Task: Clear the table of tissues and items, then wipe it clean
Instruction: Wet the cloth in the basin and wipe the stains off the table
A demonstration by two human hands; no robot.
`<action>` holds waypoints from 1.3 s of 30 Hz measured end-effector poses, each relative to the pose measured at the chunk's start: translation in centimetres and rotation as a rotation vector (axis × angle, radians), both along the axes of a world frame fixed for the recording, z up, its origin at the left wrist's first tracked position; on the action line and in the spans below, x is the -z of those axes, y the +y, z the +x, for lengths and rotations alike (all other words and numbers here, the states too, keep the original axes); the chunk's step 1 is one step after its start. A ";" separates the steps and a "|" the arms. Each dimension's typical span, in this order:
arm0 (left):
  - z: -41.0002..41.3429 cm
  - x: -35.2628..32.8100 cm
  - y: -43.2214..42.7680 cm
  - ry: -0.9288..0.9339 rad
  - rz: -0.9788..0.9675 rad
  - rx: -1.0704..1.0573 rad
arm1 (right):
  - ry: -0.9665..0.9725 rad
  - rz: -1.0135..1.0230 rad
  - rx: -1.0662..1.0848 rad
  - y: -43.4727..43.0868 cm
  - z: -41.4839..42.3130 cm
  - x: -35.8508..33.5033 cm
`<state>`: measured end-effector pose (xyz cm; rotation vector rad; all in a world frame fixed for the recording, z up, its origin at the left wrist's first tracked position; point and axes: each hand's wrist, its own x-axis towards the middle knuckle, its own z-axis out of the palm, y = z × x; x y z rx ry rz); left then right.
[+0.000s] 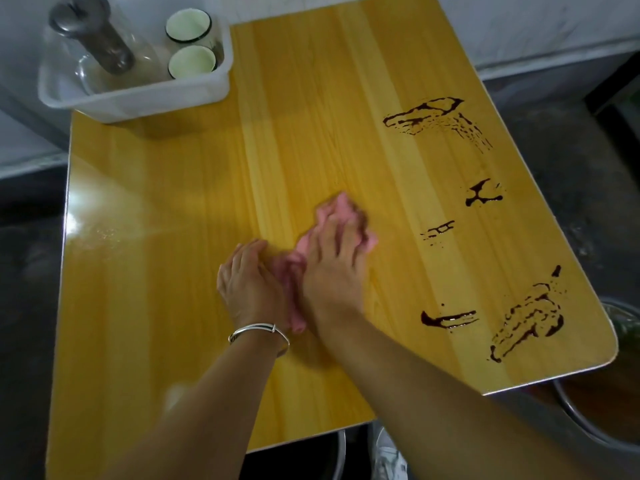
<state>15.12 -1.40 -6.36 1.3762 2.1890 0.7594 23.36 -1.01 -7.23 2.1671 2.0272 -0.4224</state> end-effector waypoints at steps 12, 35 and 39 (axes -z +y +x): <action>-1.2 0.2 -1.4 0.050 -0.027 -0.028 | -0.047 0.007 0.005 6.0 6.2 -1.6; -2.3 -1.6 -5.0 0.018 -0.036 -0.063 | 0.134 0.048 -0.528 -3.6 -1.8 -0.8; -5.3 -2.1 -7.2 0.057 -0.014 0.021 | -0.002 0.027 -0.216 -3.3 2.6 -1.3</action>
